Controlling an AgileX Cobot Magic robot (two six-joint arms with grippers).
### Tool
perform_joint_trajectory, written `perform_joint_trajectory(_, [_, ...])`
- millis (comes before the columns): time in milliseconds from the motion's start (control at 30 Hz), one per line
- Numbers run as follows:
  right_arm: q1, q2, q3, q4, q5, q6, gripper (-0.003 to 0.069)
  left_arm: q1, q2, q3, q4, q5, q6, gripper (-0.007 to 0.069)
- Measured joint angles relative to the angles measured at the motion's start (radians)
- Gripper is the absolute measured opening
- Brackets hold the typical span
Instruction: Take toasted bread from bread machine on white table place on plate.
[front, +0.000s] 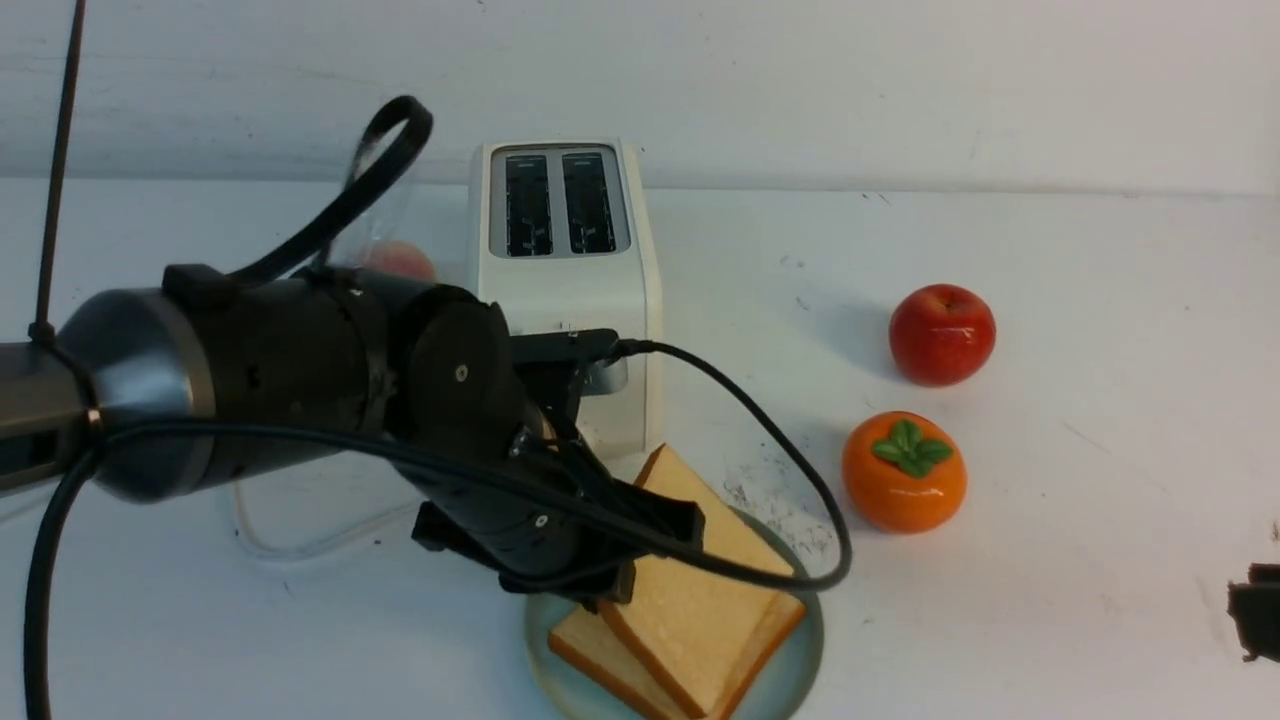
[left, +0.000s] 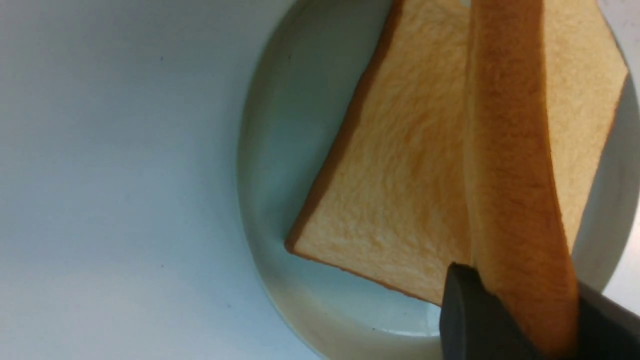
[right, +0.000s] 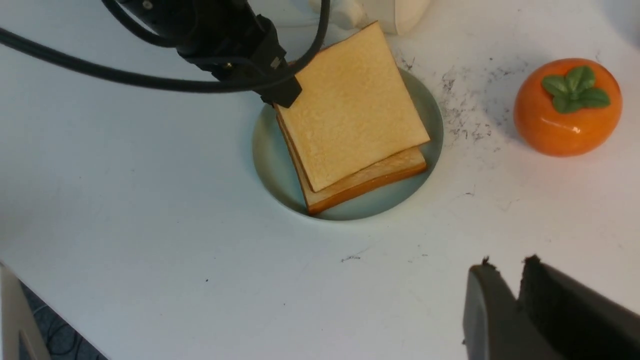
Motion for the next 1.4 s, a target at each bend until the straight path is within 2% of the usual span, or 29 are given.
perform_joint_trajectory(233, [0.0, 0.0, 0.0, 0.0, 0.004, 0.0, 0.0106, 0.0, 0.001, 0.0, 0.06, 0.022, 0.001, 0.036])
perform_joint_trajectory(367, [0.0, 0.0, 0.0, 0.0, 0.006, 0.0, 0.011, 0.0, 0.001, 0.0, 0.13, 0.03, 0.001, 0.0419])
perform_joint_trajectory(533, [0.0, 0.0, 0.0, 0.0, 0.009, 0.0, 0.0113, 0.0, 0.001, 0.0, 0.2, 0.045, -0.007, 0.0426])
perform_joint_trajectory(633, [0.0, 0.0, 0.0, -0.003, 0.013, 0.0, 0.0113, 0.0, 0.001, 0.0, 0.207, 0.054, -0.03, 0.0407])
perform_joint_trajectory(667, [0.0, -0.002, 0.0, -0.007, 0.022, 0.0, 0.0114, 0.0, 0.001, 0.0, 0.208, 0.065, -0.045, 0.0379])
perform_joint_trajectory(867, [0.0, -0.075, 0.0, -0.077, 0.094, 0.094, 0.0106, 0.0, -0.03, 0.0, 0.224, 0.108, -0.063, 0.0134])
perform_joint_trajectory(900, [0.0, -0.082, 0.0, -0.089, 0.099, 0.099, 0.0104, 0.0, -0.035, 0.0, 0.23, 0.109, -0.063, 0.0124])
perform_joint_trajectory(967, [0.0, -0.127, 0.0, -0.169, 0.174, 0.176, 0.0049, 0.0, -0.073, 0.0, 0.25, 0.112, -0.063, 0.0006])
perform_joint_trajectory(1000, [0.0, -0.147, 0.0, -0.205, 0.196, 0.212, 0.0019, 0.0, -0.084, 0.0, 0.255, 0.112, -0.063, -0.0014])
perform_joint_trajectory(1067, [0.0, -0.196, 0.0, -0.281, 0.216, 0.302, -0.0014, 0.0, -0.11, 0.0, 0.263, 0.112, -0.064, -0.0014])
perform_joint_trajectory(1200, [0.0, -0.28, 0.001, -0.368, 0.204, 0.423, -0.0018, 0.0, -0.135, 0.0, 0.276, 0.115, -0.064, -0.0014])
perform_joint_trajectory(1267, [0.0, -0.349, 0.027, -0.417, 0.094, 0.477, -0.0018, 0.0, -0.142, 0.0, 0.278, 0.116, -0.064, -0.0014])
perform_joint_trajectory(1300, [0.0, -0.349, 0.027, -0.417, 0.094, 0.477, -0.0018, 0.0, -0.142, 0.0, 0.278, 0.116, -0.064, -0.0014])
perform_joint_trajectory(1400, [0.0, -0.413, 0.13, -0.44, -0.147, 0.511, -0.0017, 0.0, -0.142, 0.0, 0.28, 0.116, -0.064, -0.0014])
